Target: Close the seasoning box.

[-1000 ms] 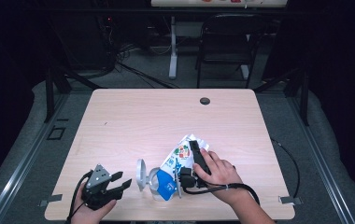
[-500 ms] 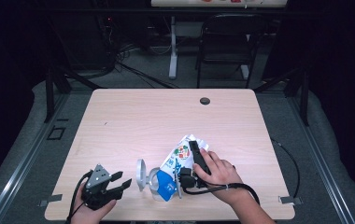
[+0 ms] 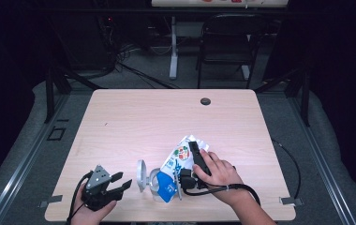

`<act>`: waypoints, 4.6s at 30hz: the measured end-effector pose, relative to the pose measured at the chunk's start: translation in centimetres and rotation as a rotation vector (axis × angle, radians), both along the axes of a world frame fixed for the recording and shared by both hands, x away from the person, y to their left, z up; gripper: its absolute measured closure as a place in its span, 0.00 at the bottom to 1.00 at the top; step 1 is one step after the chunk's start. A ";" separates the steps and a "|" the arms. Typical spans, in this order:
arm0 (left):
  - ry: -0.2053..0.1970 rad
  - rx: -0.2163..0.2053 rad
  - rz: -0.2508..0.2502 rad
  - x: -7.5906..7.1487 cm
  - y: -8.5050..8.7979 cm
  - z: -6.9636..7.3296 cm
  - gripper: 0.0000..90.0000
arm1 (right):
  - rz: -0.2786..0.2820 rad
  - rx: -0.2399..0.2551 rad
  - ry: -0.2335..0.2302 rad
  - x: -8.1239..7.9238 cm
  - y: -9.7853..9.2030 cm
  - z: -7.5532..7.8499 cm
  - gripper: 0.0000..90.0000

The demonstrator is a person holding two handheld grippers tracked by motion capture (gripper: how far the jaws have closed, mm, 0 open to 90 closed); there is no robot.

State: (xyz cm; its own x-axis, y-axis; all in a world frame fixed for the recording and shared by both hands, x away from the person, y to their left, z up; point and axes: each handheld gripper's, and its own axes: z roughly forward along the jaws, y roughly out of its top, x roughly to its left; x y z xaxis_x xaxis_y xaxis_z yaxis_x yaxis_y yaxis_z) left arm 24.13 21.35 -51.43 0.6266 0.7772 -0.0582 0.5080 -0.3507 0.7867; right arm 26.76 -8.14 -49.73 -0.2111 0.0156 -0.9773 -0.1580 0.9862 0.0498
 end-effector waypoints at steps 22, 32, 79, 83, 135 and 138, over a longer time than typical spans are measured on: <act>0.004 -0.003 0.004 0.0 0.1 -0.1 0.60 | -0.001 -0.014 -0.003 -0.1 0.0 0.3 0.68; 0.003 -0.001 0.002 0.1 0.1 -0.1 0.60 | 0.004 -0.009 -0.003 -0.1 0.0 0.3 0.68; 0.001 -0.005 0.004 0.0 0.0 0.0 0.60 | 0.016 -0.049 -0.030 -0.5 0.3 0.6 0.73; 0.000 -0.003 0.002 0.0 0.0 0.0 0.60 | 0.027 -0.035 -0.025 -0.5 0.4 0.4 0.73; 0.003 -0.004 0.003 0.0 0.1 0.0 0.60 | 0.040 -0.065 -0.041 -0.6 0.5 0.4 0.76; 0.002 -0.004 0.003 0.0 0.0 0.0 0.60 | 0.043 -0.064 -0.040 -0.6 0.5 0.4 0.76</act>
State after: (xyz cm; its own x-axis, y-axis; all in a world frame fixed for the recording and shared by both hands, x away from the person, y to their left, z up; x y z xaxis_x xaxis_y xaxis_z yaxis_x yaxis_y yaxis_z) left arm 24.16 21.39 -51.46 0.6244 0.7786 -0.0627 0.5106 -0.3460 0.7871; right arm 26.18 -7.61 -49.30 -0.1706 -0.0559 -0.9838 -0.2008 0.9794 -0.0208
